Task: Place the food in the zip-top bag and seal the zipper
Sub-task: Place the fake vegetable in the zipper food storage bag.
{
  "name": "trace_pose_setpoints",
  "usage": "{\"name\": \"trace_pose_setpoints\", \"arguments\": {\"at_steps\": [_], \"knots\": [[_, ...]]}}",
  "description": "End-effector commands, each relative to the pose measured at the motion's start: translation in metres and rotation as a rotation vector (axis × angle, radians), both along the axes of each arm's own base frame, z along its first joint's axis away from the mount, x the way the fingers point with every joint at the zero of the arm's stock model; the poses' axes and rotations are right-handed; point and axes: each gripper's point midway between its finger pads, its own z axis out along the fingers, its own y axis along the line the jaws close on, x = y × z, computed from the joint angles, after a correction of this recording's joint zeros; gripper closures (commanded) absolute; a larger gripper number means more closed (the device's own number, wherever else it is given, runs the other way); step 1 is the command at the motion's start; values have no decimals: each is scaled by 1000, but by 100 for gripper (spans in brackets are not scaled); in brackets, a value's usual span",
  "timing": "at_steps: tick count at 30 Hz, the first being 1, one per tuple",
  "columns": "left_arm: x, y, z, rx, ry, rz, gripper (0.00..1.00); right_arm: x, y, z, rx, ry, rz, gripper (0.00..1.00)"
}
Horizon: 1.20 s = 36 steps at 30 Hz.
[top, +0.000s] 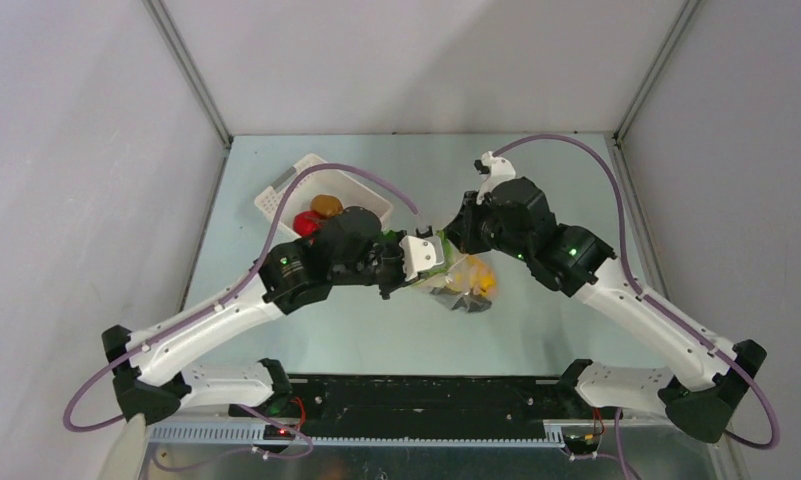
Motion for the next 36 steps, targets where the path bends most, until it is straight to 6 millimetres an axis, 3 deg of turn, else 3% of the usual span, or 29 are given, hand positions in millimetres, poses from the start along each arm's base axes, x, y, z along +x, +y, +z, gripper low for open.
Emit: {"name": "trace_pose_setpoints", "arguments": {"at_steps": [1, 12, 23, 26, 30, 36], "knots": [[-14, -13, 33, -77, -156, -205, 100, -17, 20, 48, 148, -111, 205, 94], [-19, -23, 5, 107, -181, -419, 100, -26, 18, 46, 193, -59, 249, 97], [-32, 1, -25, 370, -288, -707, 100, -35, 22, 42, 259, 42, 327, 100], [-40, -2, -20, 371, -303, -762, 100, -34, 23, 42, 264, 45, 328, 100], [-35, -10, -23, 400, -324, -746, 100, -28, 22, 42, 275, 57, 276, 100], [-46, 2, -46, 514, -247, -875, 100, -31, 23, 52, 319, 40, 284, 100]]}}
